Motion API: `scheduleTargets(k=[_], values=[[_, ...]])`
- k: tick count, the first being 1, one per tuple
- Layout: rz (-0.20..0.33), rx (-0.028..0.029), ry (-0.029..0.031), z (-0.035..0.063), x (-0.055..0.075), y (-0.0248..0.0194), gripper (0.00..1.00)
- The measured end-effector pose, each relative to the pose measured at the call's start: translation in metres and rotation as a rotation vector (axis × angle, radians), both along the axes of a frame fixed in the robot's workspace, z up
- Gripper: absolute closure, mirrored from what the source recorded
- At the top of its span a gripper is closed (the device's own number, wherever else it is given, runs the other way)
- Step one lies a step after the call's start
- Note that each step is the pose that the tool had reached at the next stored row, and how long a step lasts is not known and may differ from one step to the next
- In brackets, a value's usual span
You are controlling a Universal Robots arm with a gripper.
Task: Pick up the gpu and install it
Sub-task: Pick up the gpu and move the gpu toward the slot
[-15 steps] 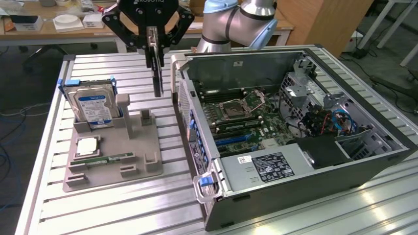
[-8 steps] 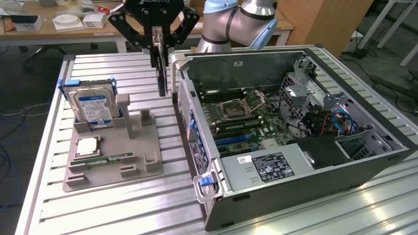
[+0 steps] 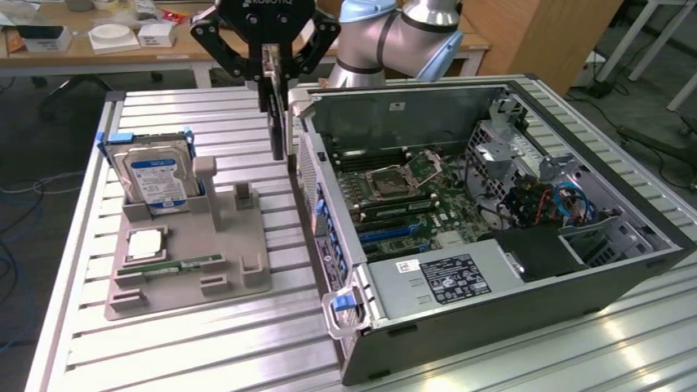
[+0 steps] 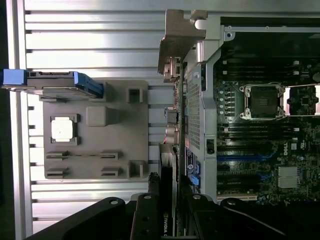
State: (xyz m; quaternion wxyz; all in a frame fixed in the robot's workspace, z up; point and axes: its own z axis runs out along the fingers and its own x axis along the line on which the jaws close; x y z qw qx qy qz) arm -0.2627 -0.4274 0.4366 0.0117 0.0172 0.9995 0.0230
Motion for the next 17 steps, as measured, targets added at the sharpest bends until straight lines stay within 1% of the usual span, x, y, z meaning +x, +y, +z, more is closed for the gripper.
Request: scheduleTargets(k=[17], values=[[0.0,0.0,0.0,0.0,0.013,-0.001,0.74]])
